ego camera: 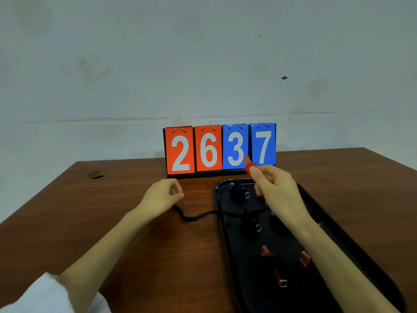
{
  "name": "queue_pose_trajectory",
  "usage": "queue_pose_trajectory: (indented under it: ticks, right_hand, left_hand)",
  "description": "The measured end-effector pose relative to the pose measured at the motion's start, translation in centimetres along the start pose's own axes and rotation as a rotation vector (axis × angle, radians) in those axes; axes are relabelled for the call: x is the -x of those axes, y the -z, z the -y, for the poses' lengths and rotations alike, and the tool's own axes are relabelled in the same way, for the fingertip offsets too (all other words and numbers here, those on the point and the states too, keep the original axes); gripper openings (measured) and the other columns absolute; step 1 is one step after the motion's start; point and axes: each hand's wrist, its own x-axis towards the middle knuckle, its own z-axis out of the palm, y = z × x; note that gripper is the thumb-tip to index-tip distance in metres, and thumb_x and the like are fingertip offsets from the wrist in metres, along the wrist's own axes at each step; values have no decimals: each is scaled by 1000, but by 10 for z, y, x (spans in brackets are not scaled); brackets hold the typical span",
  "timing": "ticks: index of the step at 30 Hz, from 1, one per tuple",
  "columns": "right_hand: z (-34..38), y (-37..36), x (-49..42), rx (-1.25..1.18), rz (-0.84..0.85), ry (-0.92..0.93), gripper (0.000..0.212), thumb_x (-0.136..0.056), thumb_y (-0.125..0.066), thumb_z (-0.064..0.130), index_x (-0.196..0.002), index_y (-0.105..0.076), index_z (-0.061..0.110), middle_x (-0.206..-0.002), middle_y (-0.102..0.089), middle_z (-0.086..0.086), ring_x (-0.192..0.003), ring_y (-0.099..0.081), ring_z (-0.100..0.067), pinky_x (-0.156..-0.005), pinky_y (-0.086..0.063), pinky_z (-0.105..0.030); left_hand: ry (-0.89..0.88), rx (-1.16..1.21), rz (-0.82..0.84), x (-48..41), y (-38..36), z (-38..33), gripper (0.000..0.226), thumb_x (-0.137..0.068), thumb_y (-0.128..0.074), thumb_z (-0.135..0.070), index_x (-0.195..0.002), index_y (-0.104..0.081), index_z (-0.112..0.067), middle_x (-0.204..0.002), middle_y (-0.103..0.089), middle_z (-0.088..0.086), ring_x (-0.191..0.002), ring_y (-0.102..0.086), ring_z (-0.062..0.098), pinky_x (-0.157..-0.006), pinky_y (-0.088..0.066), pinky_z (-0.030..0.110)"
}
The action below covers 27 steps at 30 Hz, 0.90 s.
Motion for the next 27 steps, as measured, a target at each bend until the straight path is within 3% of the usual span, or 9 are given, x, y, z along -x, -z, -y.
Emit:
queue_pose_trajectory:
  ticks: [2, 4, 7, 9, 11, 15, 19, 24, 27]
  right_hand:
    - [5, -4, 4, -154, 170, -51, 35, -92, -45, 41, -94, -64, 13, -71, -66, 0, -59, -57, -4, -53, -44, -16]
    - [6, -5, 6, -174, 242, -33, 33, -95, -42, 37, -99, -67, 16, -87, -70, 2, -80, -62, -7, -68, -49, -19]
    - [7, -5, 8, -211, 309, -1, 31, -95, -40, 36, -108, -66, 24, -105, -68, 9, -100, -60, -4, -86, -49, -23]
    - [9, -7, 11, -267, 344, 27, 32, -96, -40, 34, -110, -66, 23, -105, -69, 5, -100, -63, -5, -86, -51, -22]
    - [9, -8, 14, -316, 345, 36, 29, -95, -41, 32, -108, -66, 23, -105, -70, 2, -100, -64, -6, -87, -52, -24]
    - [8, -15, 16, -289, 205, 68, 20, -92, -48, 32, -106, -63, 33, -109, -64, 4, -98, -62, -6, -79, -51, -18]
    - [10, -20, 19, -314, 20, 110, 22, -84, -61, 28, -104, -66, 18, -94, -68, 3, -83, -64, -4, -63, -50, -9]
    - [5, -14, 15, -558, 11, -79, 28, -78, -62, 35, -97, -68, 15, -93, -71, 2, -90, -67, -10, -76, -54, -28]
    - [2, -9, 10, -736, -4, -202, 32, -89, -52, 38, -97, -63, 8, -93, -71, -5, -87, -67, -15, -78, -52, -31]
  left_hand:
    - [-159, 66, -52, 7, -1, -15, 3, -90, -59, -21, -89, -61, -23, -96, -61, -8, -93, -57, 7, -83, -46, 20]
    - [-228, 256, -44, 17, 0, -40, 6, -90, -58, -21, -93, -62, -23, -97, -64, -9, -94, -59, 6, -82, -46, 16]
    - [-196, 736, 183, 37, -1, -80, 21, -91, -54, -27, -106, -61, -15, -99, -70, 3, -95, -67, 15, -83, -54, 24]
    - [-158, 997, 330, 48, -7, -96, 33, -91, -51, -32, -117, -56, -11, -105, -70, 10, -99, -67, 22, -88, -54, 33]
    - [-144, 1117, 346, 55, -13, -104, 35, -93, -49, -31, -119, -55, -9, -105, -70, 12, -99, -67, 24, -88, -54, 34]
    - [-156, 1188, 240, 59, -19, -107, 33, -92, -52, -27, -110, -62, -1, -95, -70, 15, -89, -68, 24, -80, -56, 31]
    - [-169, 1112, 174, 60, -17, -108, 35, -87, -57, -32, -106, -60, -3, -96, -70, 17, -81, -70, 26, -71, -58, 32]
    - [-184, 1042, 358, 64, -17, -111, 29, -93, -54, -20, -121, -51, -16, -82, -66, 12, -50, -55, 16, -43, -41, 23]
    - [-183, 965, 390, 63, -15, -111, 32, -93, -54, -12, -123, -51, -21, -71, -63, 7, -40, -38, 9, -38, -29, 20]
